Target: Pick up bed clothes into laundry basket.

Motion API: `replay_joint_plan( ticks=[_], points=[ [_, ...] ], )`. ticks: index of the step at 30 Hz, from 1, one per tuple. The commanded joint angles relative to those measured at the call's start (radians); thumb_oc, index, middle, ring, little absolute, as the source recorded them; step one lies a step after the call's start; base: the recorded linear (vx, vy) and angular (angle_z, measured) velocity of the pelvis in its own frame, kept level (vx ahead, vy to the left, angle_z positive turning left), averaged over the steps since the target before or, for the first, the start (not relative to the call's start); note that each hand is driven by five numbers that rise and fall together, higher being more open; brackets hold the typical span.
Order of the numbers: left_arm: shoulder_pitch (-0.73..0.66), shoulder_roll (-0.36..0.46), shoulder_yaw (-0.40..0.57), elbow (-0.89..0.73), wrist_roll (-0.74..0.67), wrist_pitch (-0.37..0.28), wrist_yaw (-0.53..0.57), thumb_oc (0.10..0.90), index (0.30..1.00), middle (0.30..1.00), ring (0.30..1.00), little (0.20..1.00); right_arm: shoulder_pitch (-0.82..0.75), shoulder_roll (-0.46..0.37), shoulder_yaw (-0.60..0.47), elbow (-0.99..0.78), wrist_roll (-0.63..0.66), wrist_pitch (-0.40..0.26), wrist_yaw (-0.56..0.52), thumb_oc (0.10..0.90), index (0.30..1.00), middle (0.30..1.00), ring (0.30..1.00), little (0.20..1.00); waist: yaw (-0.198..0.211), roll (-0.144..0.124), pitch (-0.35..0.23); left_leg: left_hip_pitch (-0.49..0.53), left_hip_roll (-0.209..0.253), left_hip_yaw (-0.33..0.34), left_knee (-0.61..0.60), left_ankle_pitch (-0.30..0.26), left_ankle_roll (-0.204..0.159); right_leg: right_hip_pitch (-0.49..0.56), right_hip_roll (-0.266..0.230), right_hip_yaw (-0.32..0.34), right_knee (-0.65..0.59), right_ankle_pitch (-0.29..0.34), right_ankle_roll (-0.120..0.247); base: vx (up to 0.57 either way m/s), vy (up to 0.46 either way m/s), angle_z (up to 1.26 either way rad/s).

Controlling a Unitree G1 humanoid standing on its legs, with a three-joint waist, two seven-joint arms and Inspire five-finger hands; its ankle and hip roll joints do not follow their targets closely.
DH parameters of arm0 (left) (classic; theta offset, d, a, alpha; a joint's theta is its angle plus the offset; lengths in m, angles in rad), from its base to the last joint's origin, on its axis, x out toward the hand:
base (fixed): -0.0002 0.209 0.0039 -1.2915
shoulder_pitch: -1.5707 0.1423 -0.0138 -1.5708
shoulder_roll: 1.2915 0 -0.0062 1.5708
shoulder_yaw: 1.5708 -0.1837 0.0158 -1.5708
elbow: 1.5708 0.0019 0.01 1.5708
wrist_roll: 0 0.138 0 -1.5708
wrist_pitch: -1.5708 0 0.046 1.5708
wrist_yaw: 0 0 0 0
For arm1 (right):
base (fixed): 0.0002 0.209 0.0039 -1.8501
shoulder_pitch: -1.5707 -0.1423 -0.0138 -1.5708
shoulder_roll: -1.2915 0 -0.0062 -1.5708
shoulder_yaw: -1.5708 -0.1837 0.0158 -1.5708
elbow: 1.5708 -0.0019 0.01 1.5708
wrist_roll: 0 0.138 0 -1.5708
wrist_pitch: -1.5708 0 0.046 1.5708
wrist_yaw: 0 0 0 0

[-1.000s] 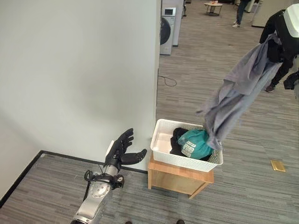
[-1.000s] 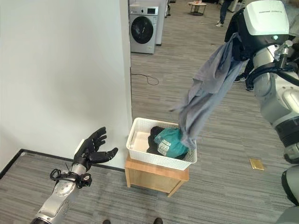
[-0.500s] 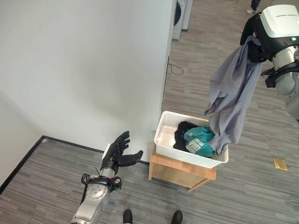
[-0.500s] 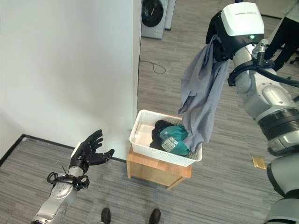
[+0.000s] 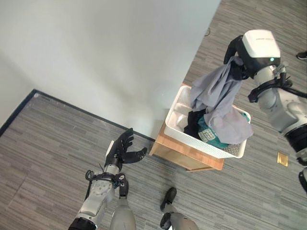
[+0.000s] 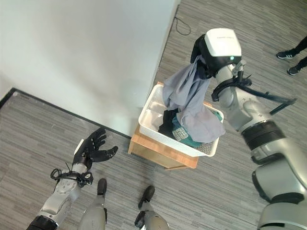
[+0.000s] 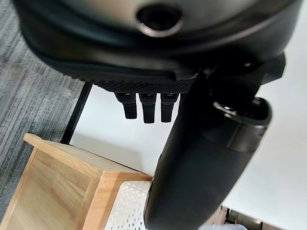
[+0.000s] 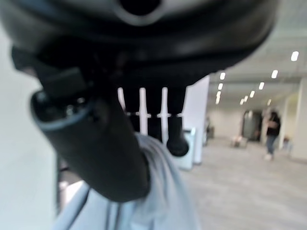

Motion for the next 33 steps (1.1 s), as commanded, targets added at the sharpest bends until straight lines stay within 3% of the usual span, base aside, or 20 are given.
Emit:
replay_joint_plan(
  ticks=[1, 4, 13, 14, 15, 17, 18, 20, 28, 31, 33],
  points=[
    [-0.129, 0.013, -0.051, -0.088, -0.004, -0.092, 0.001, 0.800, 0.900, 0.900, 0.900, 0.900, -0.130, -0.061, -0.074, -0.013, 0.006, 0.004, -0.081, 0.400, 0.300, 0.300, 0.300, 0.300, 0.039, -0.007, 0.021, -0.007, 0.013, 0.071, 0.001, -0.134, -0.021, 0.129, -0.040, -0.023, 0.006, -0.250, 0.082, -0.02, -0.015, 0.24],
    [-0.148, 0.005, -0.051, -0.070, -0.001, -0.093, 0.015, 0.800, 0.900, 0.900, 0.900, 0.900, -0.035, 0.016, -0.108, 0.035, 0.001, 0.007, -0.079, 0.400, 0.300, 0.300, 0.300, 0.300, 0.043, 0.000, 0.043, -0.023, 0.008, 0.065, 0.001, -0.130, -0.020, 0.117, -0.043, -0.025, 0.006, -0.245, 0.082, -0.04, 0.001, 0.17],
    [-0.180, -0.015, -0.058, -0.049, 0.025, -0.087, 0.037, 0.800, 0.900, 0.900, 0.900, 0.900, 0.126, 0.131, -0.168, 0.035, -0.031, 0.028, -0.080, 0.400, 0.300, 0.300, 0.300, 0.300, 0.023, 0.029, 0.064, -0.027, 0.004, 0.074, 0.001, -0.129, -0.014, 0.107, -0.051, -0.014, 0.006, -0.243, 0.082, -0.03, 0.016, 0.00],
    [-0.181, -0.018, -0.061, -0.048, 0.023, -0.086, 0.037, 0.800, 0.900, 0.900, 0.900, 0.900, 0.164, 0.149, -0.189, 0.030, -0.051, 0.039, -0.081, 0.482, 0.422, 0.422, 0.422, 0.422, 0.020, 0.034, 0.066, -0.030, -0.003, 0.083, 0.001, -0.110, -0.003, 0.101, -0.056, -0.024, 0.006, -0.226, 0.076, -0.02, 0.003, -0.06],
    [-0.180, -0.018, -0.061, -0.048, 0.023, -0.085, 0.038, 0.800, 0.900, 0.900, 0.900, 0.900, 0.166, 0.152, -0.190, 0.032, -0.060, 0.045, -0.082, 0.800, 0.900, 0.900, 0.900, 0.900, 0.017, 0.035, 0.060, -0.019, -0.001, 0.075, 0.001, -0.132, -0.010, 0.111, -0.053, -0.010, 0.006, -0.245, 0.081, -0.09, 0.022, -0.09],
    [-0.178, -0.014, -0.062, -0.053, 0.024, -0.083, 0.039, 0.800, 0.900, 0.900, 0.900, 0.900, 0.167, 0.155, -0.191, 0.036, -0.066, 0.049, -0.087, 0.800, 0.900, 0.900, 0.900, 0.900, 0.017, 0.038, 0.063, -0.023, -0.004, 0.086, 0.001, -0.113, -0.001, 0.105, -0.058, -0.021, 0.006, -0.226, 0.076, -0.01, 0.001, -0.07],
    [-0.174, -0.015, -0.061, -0.052, 0.022, -0.081, 0.036, 0.800, 0.900, 0.900, 0.900, 0.900, 0.174, 0.155, -0.197, 0.044, -0.067, 0.052, -0.085, 0.800, 0.900, 0.900, 0.900, 0.900, 0.013, 0.040, 0.056, -0.010, -0.002, 0.078, 0.001, -0.135, -0.008, 0.115, -0.055, -0.006, 0.006, -0.246, 0.080, 0.00, 0.004, -0.03],
    [-0.165, -0.011, -0.060, -0.057, 0.022, -0.079, 0.033, 0.800, 0.900, 0.900, 0.900, 0.900, 0.176, 0.146, -0.204, 0.032, -0.081, 0.061, -0.084, 0.800, 0.900, 0.900, 0.900, 0.900, 0.009, 0.044, 0.053, -0.008, -0.007, 0.091, 0.001, -0.117, 0.002, 0.111, -0.059, -0.013, 0.006, -0.228, 0.076, -0.04, 0.013, 0.00],
    [-0.128, -0.008, -0.037, -0.078, 0.040, -0.077, 0.033, 0.800, 0.900, 0.900, 0.900, 0.900, 0.220, 0.106, -0.279, -0.092, -0.124, 0.063, -0.111, 0.800, 0.900, 0.900, 0.900, 0.900, -0.016, 0.053, 0.001, 0.057, -0.014, 0.116, 0.001, -0.140, 0.014, 0.150, -0.061, 0.014, 0.006, -0.235, 0.080, 0.01, 0.001, -0.08],
    [-0.120, -0.007, -0.035, -0.083, 0.041, -0.075, 0.029, 0.800, 0.900, 0.900, 0.900, 0.900, 0.244, 0.109, -0.301, -0.115, -0.115, 0.058, -0.116, 0.800, 0.900, 0.900, 0.900, 0.900, -0.023, 0.056, -0.016, 0.077, -0.018, 0.123, 0.001, -0.146, 0.018, 0.168, -0.063, 0.018, 0.006, -0.237, 0.081, 0.03, 0.002, -0.08],
    [-0.114, -0.015, -0.024, -0.085, 0.039, -0.067, 0.026, 0.800, 0.900, 0.900, 0.900, 0.900, 0.349, 0.160, -0.369, -0.222, -0.086, 0.036, -0.111, 0.800, 0.900, 0.900, 0.900, 0.900, -0.045, 0.062, -0.042, 0.109, -0.025, 0.128, 0.001, -0.161, 0.024, 0.194, -0.065, 0.028, 0.006, -0.244, 0.083, 0.03, 0.004, -0.01]
  ],
)
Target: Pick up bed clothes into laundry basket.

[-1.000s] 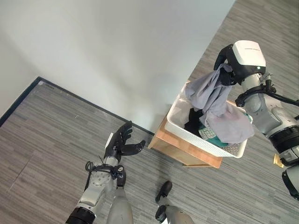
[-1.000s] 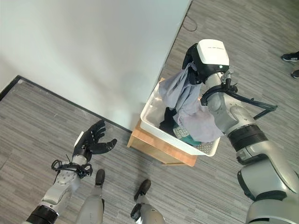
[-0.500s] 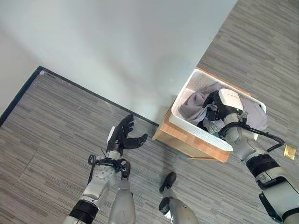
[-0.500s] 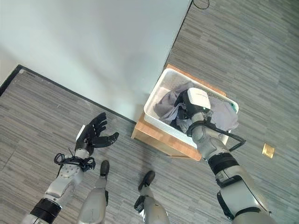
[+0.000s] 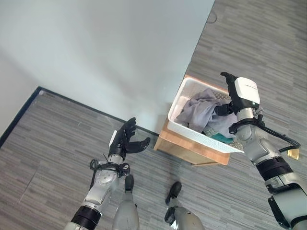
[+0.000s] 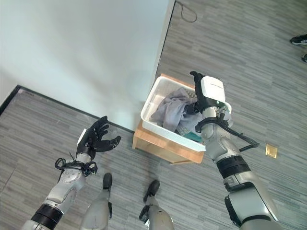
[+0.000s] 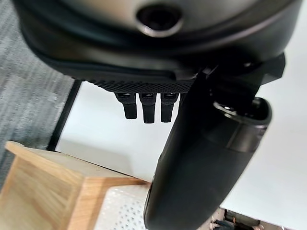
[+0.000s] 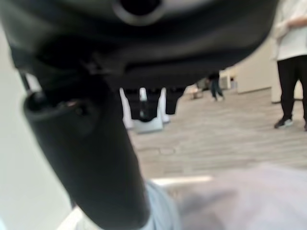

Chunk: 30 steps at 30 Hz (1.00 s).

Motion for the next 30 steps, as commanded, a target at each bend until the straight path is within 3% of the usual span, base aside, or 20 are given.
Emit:
replay_joint_plan(
  ticks=[1, 2, 3, 4, 9, 16, 22, 30],
  points=[
    [-0.029, 0.002, -0.015, -0.102, 0.031, -0.069, -0.010, 0.800, 0.900, 0.900, 0.900, 0.900, 0.010, -0.067, -0.074, -0.125, -0.002, -0.037, -0.072, 0.800, 0.900, 0.900, 0.900, 0.900, -0.012, -0.011, -0.113, 0.029, -0.018, 0.104, 0.004, -0.148, 0.014, 0.126, -0.057, -0.001, 0.006, -0.245, 0.087, 0.04, 0.017, -0.04],
    [-0.033, -0.011, -0.002, -0.097, 0.034, -0.062, -0.002, 0.800, 0.900, 0.900, 0.900, 0.900, 0.144, 0.017, -0.154, -0.227, 0.033, -0.060, -0.072, 0.800, 0.900, 0.900, 0.900, 0.900, -0.034, -0.001, -0.131, 0.052, -0.023, 0.107, 0.004, -0.160, 0.022, 0.142, -0.058, 0.008, 0.006, -0.248, 0.088, 0.04, 0.017, -0.01],
    [-0.033, -0.010, -0.003, -0.097, 0.034, -0.062, -0.002, 0.800, 0.900, 0.900, 0.900, 0.900, 0.146, 0.017, -0.156, -0.228, 0.033, -0.060, -0.071, 0.800, 0.900, 0.900, 0.900, 0.900, -0.033, -0.001, -0.132, 0.052, -0.023, 0.108, 0.004, -0.160, 0.022, 0.142, -0.058, 0.008, 0.006, -0.248, 0.088, 0.07, 0.034, -0.04],
    [-0.030, -0.022, 0.011, -0.102, 0.029, -0.057, 0.003, 0.800, 0.900, 0.900, 0.900, 0.900, 0.285, 0.108, -0.215, -0.312, 0.059, -0.085, -0.073, 0.800, 0.900, 0.900, 0.900, 0.900, -0.051, 0.013, -0.146, 0.076, -0.029, 0.111, 0.004, -0.171, 0.029, 0.157, -0.061, 0.012, 0.006, -0.251, 0.090, 0.05, 0.030, -0.07],
    [-0.009, -0.014, 0.044, -0.144, 0.071, -0.066, 0.022, 0.800, 0.900, 0.900, 0.900, 0.900, 0.514, 0.253, -0.291, -0.489, 0.164, -0.178, -0.057, 0.800, 0.900, 0.900, 0.900, 0.900, -0.103, 0.044, -0.191, 0.146, -0.036, 0.140, 0.004, -0.199, 0.043, 0.189, -0.064, 0.047, 0.006, -0.256, 0.093, 0.05, 0.037, -0.17],
    [0.005, -0.001, 0.055, -0.156, 0.087, -0.079, 0.018, 0.800, 0.900, 0.900, 0.900, 0.900, 0.552, 0.228, -0.294, -0.485, 0.158, -0.189, -0.032, 0.800, 0.900, 0.900, 0.900, 0.900, -0.126, 0.057, -0.226, 0.193, -0.041, 0.169, 0.004, -0.211, 0.050, 0.208, -0.062, 0.082, 0.006, -0.250, 0.092, 0.04, 0.018, -0.30],
    [-0.020, -0.003, 0.026, -0.127, 0.096, -0.075, 0.007, 0.800, 0.900, 0.900, 0.900, 0.900, 0.506, 0.161, -0.356, -0.443, 0.149, -0.169, -0.081, 0.800, 0.900, 0.900, 0.900, 0.900, -0.154, 0.070, -0.239, 0.220, -0.039, 0.181, 0.004, -0.218, 0.044, 0.232, -0.058, 0.086, 0.006, -0.258, 0.089, 0.04, -0.012, 0.00],
    [-0.047, -0.008, 0.018, -0.136, 0.106, -0.084, 0.020, 0.800, 0.900, 0.900, 0.900, 0.900, 0.559, 0.207, -0.391, -0.528, 0.151, -0.192, -0.101, 0.800, 0.900, 0.900, 0.900, 0.900, -0.174, 0.077, -0.246, 0.213, -0.039, 0.197, 0.004, -0.214, 0.047, 0.214, -0.058, 0.097, 0.006, -0.242, 0.091, 0.01, -0.001, -0.05]
  ],
)
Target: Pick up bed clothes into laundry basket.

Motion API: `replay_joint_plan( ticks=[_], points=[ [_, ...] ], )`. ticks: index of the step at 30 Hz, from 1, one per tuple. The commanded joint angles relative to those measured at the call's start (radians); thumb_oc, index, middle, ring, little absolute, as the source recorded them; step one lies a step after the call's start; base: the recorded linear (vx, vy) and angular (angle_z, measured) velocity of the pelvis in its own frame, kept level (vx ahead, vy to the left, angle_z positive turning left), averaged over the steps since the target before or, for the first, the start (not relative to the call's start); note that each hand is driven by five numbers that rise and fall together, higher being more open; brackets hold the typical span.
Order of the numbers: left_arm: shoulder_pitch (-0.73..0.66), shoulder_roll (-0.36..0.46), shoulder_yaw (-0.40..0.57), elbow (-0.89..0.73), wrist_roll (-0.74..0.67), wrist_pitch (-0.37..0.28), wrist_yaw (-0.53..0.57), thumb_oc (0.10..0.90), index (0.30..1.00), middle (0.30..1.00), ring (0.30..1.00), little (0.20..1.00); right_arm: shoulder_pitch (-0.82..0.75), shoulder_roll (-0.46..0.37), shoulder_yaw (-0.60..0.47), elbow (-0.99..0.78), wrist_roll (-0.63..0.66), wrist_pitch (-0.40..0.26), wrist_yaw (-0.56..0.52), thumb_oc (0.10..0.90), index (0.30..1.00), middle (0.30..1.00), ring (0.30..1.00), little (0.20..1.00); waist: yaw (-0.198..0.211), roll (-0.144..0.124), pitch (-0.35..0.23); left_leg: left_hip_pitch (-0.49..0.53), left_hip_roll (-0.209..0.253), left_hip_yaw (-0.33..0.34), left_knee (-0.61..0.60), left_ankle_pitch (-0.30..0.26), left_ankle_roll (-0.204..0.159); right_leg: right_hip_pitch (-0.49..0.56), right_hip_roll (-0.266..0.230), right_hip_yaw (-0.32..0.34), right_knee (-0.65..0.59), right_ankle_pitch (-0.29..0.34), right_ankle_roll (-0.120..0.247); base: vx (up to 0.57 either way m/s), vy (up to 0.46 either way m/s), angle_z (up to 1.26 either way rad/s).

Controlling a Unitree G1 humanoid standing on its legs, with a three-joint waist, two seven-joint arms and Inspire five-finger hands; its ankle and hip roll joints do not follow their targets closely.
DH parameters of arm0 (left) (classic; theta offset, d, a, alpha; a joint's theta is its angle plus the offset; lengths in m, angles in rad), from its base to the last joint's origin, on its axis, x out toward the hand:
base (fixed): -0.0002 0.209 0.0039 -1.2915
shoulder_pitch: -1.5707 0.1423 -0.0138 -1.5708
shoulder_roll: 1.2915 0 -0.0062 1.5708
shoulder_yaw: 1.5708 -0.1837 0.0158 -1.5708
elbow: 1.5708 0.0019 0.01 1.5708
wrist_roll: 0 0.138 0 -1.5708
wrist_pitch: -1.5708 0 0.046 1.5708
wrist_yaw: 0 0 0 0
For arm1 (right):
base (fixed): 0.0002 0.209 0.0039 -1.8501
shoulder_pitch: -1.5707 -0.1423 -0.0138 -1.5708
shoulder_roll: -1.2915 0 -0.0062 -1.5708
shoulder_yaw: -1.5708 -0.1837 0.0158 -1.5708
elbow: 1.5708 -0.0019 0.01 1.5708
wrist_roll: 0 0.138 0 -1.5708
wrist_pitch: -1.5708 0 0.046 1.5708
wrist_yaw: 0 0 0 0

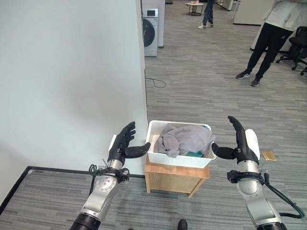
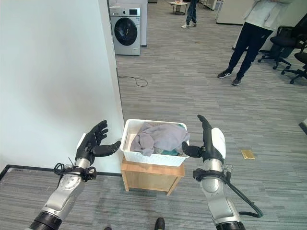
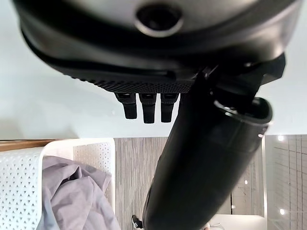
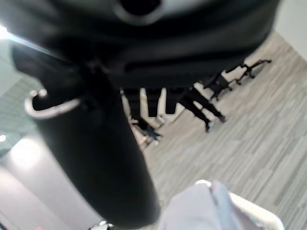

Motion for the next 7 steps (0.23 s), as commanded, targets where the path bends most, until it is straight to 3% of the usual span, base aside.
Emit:
replay_joint_plan(
  ticks=[1, 7],
  points=[
    [-0.120, 0.008, -0.007, -0.079, 0.053, -0.108, 0.016, 0.800, 0.900, 0.900, 0.900, 0.900, -0.097, -0.027, -0.105, -0.128, -0.014, -0.108, -0.074, 0.800, 0.900, 0.900, 0.900, 0.900, -0.003, 0.036, 0.012, 0.035, -0.009, 0.070, 0.009, -0.155, 0.027, 0.113, -0.028, -0.029, 0.013, -0.224, 0.065, 0.00, 0.000, 0.00],
    [-0.148, -0.001, -0.028, -0.079, 0.074, -0.115, 0.034, 0.800, 0.900, 0.900, 0.900, 0.900, -0.021, 0.031, -0.077, -0.168, 0.011, -0.139, -0.063, 0.800, 0.900, 0.900, 0.900, 0.900, -0.015, 0.038, 0.008, 0.042, -0.009, 0.071, 0.009, -0.160, 0.026, 0.118, -0.029, -0.029, 0.013, -0.225, 0.065, 0.00, -0.002, -0.01]
  ],
)
